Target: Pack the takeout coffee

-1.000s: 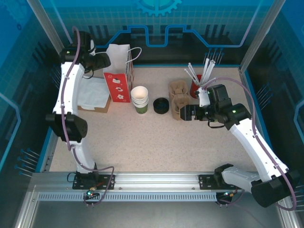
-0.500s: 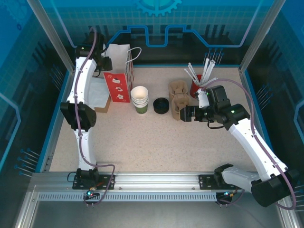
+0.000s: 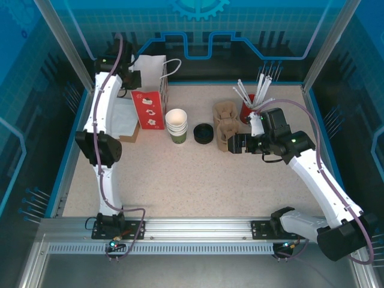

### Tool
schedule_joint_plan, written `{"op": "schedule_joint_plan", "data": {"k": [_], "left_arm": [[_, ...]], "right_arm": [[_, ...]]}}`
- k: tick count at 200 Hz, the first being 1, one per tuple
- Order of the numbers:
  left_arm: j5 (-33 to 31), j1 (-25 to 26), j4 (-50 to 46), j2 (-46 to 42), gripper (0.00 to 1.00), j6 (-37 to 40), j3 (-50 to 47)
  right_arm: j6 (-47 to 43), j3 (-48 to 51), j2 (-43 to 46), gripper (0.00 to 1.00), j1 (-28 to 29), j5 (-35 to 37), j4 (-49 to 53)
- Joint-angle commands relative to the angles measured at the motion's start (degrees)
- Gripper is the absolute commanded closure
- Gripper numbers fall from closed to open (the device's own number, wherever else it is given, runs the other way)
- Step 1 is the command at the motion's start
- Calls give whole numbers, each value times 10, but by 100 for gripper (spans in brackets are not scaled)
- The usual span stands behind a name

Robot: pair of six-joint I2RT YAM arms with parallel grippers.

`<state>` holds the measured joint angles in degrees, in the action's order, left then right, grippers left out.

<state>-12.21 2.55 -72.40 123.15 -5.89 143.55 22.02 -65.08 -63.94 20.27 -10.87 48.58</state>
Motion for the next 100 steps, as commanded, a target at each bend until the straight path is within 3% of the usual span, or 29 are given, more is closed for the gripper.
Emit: {"op": "schedule_joint_plan", "data": {"k": [1,46,100], "left_arm": [[-4,3,-11,-87,100,-12,-18],[-8,4,-9,-211,100,-28,-109],[3,28,9,-439,100,-80,-344]], "right_arm": [[-9,-12,-2,10,7,21,19],[-18,-35,-16,9,4,79,56],[-21,-45,-46,10,-3,88,55]]}}
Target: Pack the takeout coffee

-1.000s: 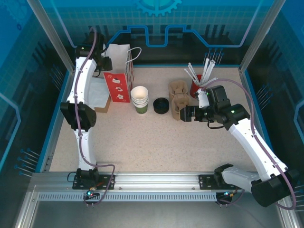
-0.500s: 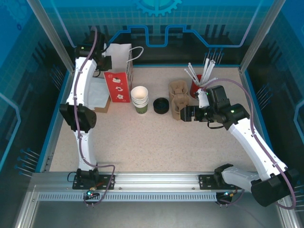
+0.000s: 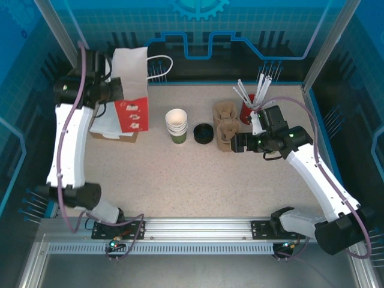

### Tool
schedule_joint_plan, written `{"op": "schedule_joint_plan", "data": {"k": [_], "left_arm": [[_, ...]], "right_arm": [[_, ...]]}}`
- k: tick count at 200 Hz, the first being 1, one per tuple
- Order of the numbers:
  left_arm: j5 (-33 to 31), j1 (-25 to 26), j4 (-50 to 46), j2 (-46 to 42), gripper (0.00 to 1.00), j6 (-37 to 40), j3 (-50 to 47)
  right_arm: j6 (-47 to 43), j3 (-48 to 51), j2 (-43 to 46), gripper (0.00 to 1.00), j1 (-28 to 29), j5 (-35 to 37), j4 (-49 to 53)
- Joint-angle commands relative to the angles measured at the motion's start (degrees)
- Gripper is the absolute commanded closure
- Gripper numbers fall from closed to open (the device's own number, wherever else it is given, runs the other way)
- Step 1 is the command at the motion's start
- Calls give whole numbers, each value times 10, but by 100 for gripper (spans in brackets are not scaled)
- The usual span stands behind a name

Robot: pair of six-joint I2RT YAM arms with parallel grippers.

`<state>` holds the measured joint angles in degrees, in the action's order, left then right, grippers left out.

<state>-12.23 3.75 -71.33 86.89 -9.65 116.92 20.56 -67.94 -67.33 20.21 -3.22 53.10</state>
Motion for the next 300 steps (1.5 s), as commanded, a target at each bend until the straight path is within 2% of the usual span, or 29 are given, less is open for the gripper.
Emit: {"op": "schedule_joint_plan", "data": {"k": [1,40,84,121,154,224,249,272,300], "left_arm": [[4,18,-2,-80,100,-44,-82],[41,64,0,-220,100,-129,-222],[90,113,-17,-304,100,-213,-313],[116,165,-15,-322,100,-259,-357],[109,214,19,-323,100,-290,-385],[107,264,105,-304,100,-328,-446],[101,276,122,-294,94,-335,-465],[112,278,142,-296,81,-344,-485],[115,278,149,-306,58,-345,-484]], "right_arm": [[-6,-17,-13,10,-2,11,10],[-9,-24,-38,10,-2,9,0],[-17,-40,-75,10,-4,30,0],[-17,-47,-106,10,-18,27,-13],[-13,-41,-135,16,-50,-1,-40],[-14,-69,-209,28,-76,-30,-66],[-14,-84,-237,34,-79,-26,-69],[-13,-94,-256,43,-80,-24,-73],[-16,-102,-272,58,-82,-18,-74]]}}
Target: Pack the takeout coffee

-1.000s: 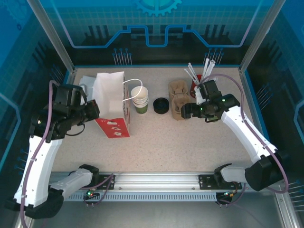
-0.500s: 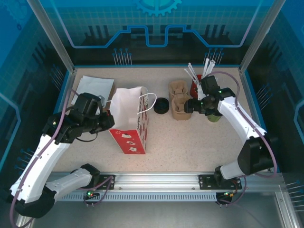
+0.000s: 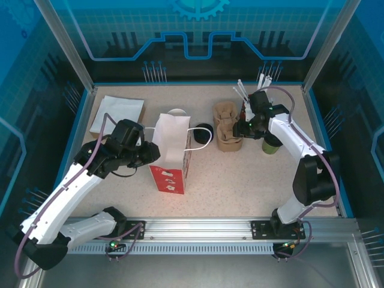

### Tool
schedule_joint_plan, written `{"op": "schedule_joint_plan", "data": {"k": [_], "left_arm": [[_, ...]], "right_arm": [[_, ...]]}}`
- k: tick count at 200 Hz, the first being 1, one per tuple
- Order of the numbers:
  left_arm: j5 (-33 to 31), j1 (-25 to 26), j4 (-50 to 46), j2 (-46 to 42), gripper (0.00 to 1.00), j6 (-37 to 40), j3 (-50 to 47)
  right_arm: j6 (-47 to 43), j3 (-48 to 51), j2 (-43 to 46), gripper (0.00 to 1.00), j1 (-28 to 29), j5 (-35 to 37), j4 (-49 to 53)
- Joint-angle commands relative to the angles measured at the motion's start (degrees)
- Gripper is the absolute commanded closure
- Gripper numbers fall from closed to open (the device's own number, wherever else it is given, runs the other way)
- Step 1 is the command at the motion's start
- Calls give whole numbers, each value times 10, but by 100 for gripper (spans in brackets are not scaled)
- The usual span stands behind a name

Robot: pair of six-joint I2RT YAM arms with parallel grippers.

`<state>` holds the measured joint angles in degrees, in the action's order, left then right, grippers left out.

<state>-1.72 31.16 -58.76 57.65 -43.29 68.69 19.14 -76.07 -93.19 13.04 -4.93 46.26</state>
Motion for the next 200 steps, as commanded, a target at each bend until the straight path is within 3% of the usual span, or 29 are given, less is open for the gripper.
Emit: {"op": "schedule_joint_plan", "data": {"k": [1,22,78,115,157,200], "left_arm": [[9,4,23,-14,57,-8,-1],[1,4,1,-26,45,6,21],[-46,3,-39,-68,38,35,97],[-44,4,-18,-67,37,58,122],[-4,4,76,-69,35,63,113],[103,4,238,-59,35,63,96]], "right_arm": [[-2,-21,-13,58,-10,-1,-5],[-4,-24,-20,67,-12,0,-7],[-10,-25,-1,94,-18,-7,-7],[6,-18,45,99,-27,-35,-5],[55,24,138,100,-62,-117,-36],[125,43,261,100,-87,-204,-105]]}}
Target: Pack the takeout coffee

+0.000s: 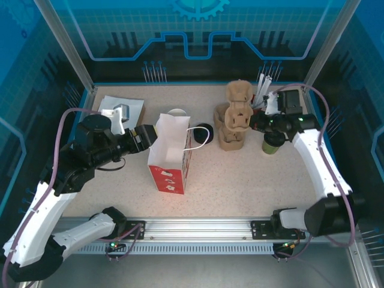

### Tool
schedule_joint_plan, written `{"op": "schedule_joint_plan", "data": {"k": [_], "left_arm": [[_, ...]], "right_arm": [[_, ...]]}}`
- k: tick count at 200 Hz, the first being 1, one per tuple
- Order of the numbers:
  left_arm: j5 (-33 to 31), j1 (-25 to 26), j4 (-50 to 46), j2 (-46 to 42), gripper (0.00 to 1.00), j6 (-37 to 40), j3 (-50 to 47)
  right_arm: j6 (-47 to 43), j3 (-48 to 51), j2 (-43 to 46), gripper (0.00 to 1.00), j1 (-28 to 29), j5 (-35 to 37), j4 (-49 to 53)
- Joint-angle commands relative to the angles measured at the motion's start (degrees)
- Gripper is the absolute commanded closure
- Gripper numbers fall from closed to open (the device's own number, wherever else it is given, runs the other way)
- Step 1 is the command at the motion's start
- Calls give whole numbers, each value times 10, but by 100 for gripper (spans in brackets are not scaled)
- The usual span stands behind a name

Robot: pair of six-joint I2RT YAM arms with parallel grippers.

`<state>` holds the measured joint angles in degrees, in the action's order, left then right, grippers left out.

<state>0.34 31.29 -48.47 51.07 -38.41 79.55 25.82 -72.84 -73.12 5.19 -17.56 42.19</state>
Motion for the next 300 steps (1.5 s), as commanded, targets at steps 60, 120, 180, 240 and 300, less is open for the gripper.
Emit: {"op": "schedule_joint_plan", "data": {"k": [60,120,180,240,300], "left_arm": [[196,14,310,117,37,14,10],[230,37,363,217,38,13,67],[228,45,367,245,51,8,82],[219,49,343,254,55,16,88],[197,53,285,242,92,54,98]], "right_arm": [[213,20,146,100,18,-153,-195],[228,-9,145,100,83,-154,-183],[229,-15,142,100,108,-162,-182],[235,-17,136,100,119,-170,-193],[127,-49,134,86,122,-130,-107]]}}
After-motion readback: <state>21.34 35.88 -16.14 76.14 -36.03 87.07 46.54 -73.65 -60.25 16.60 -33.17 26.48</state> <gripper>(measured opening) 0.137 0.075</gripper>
